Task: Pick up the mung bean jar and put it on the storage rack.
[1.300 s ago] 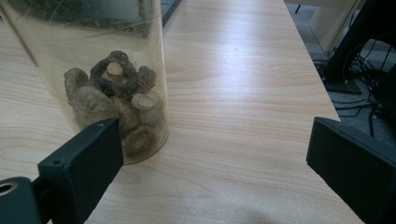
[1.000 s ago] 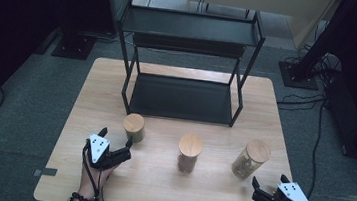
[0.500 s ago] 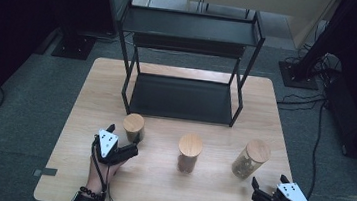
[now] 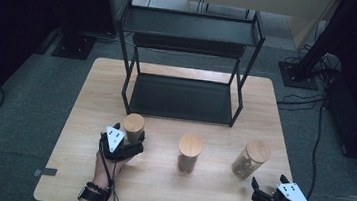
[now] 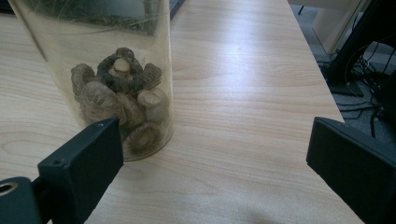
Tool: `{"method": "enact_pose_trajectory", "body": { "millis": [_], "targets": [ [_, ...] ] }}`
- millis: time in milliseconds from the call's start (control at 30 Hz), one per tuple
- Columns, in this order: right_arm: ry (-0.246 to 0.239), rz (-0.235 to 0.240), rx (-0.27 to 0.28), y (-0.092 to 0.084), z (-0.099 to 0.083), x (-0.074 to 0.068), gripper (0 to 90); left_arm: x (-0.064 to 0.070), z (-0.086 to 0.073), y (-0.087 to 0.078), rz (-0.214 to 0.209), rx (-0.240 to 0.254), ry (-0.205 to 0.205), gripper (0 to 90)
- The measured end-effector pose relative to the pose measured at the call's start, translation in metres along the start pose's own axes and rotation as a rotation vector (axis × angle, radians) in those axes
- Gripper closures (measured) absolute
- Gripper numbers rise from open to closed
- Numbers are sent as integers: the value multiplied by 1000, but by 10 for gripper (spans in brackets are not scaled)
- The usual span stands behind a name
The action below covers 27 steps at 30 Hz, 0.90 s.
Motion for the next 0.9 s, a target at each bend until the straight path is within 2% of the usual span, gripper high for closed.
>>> {"method": "enact_pose_trajectory", "body": {
  "millis": [100, 433, 700, 900],
  "targets": [
    [3, 1, 0, 0, 0, 0, 35, 0, -1, 4, 20, -16, 2, 105],
    [3, 3, 0, 0, 0, 0, 35, 2, 3, 14, 36, -45, 10, 135],
    [3, 4, -1, 1, 1, 1, 35, 3, 3, 18, 34, -53, 16, 225],
    [6, 5, -2, 1, 1, 1, 35, 5, 3, 23, 41, -57, 18, 250]
  ]
}}
Point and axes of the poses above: each handheld gripper's, and its own axes: y roughly forward along the jaws, z roughly out of its top, x roughly to its right, the point moved 8 cm from there along y, roughly forward along the jaws, and after that the axes turned 6 degrees about z, right-handed, at the moved point
